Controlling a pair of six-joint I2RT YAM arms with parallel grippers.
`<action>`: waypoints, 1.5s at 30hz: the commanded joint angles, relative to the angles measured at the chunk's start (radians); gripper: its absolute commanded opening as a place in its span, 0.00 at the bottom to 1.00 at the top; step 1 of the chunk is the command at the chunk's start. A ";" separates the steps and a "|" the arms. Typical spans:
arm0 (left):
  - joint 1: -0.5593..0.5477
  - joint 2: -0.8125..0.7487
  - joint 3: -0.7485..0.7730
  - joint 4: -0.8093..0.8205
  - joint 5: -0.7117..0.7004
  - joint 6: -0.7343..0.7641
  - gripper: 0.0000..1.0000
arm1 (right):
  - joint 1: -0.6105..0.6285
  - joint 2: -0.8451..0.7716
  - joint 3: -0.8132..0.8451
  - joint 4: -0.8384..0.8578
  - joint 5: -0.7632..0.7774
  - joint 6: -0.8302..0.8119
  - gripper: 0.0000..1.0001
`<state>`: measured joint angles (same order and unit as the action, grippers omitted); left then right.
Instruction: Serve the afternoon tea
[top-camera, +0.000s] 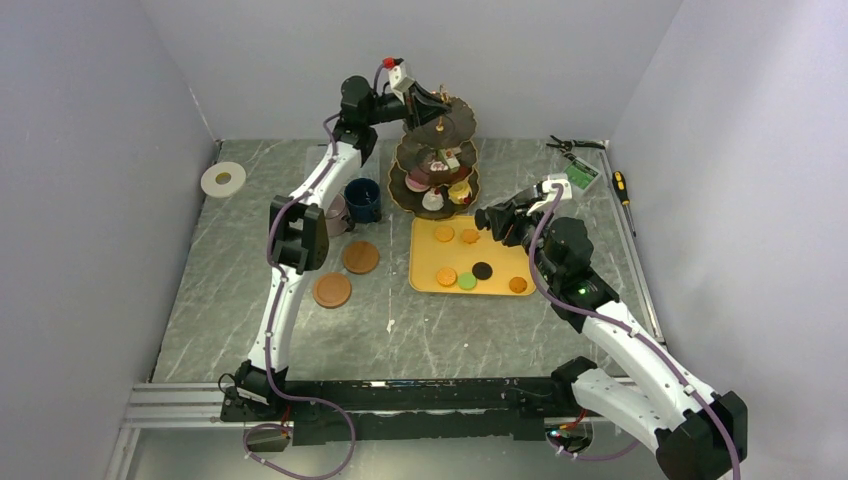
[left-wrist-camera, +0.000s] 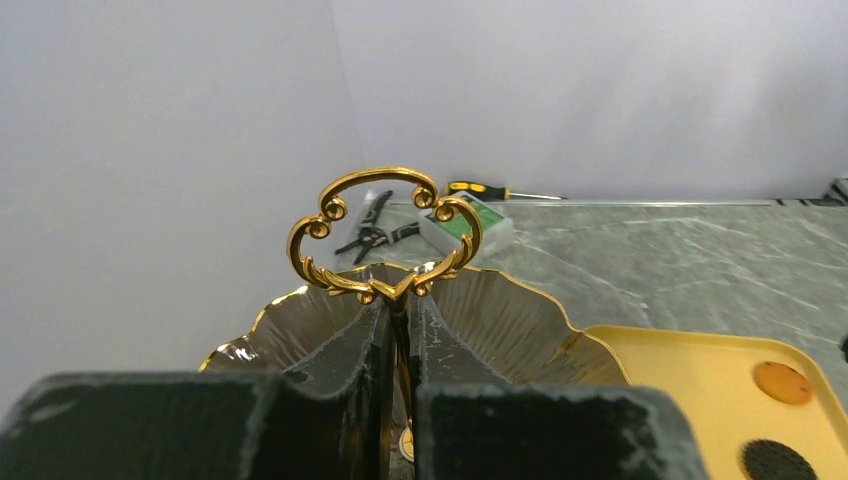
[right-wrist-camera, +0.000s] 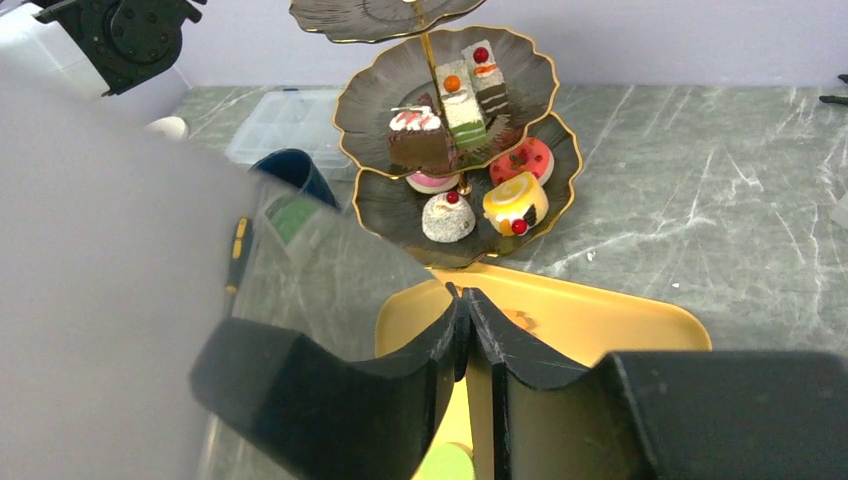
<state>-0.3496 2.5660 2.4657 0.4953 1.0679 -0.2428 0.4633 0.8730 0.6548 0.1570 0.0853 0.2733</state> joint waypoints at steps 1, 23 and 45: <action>-0.008 -0.090 -0.046 0.093 -0.147 0.118 0.03 | -0.004 -0.017 0.010 0.028 -0.003 0.007 0.44; -0.109 -0.421 -0.504 0.064 -0.789 0.188 0.03 | -0.005 -0.040 0.014 0.008 -0.008 -0.018 0.43; -0.008 -0.463 -0.511 -0.129 -0.317 0.091 0.88 | -0.005 -0.066 0.013 -0.010 -0.007 -0.020 0.44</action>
<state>-0.3992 2.0918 1.8362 0.4072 0.5720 -0.1150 0.4633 0.8303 0.6548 0.1165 0.0772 0.2615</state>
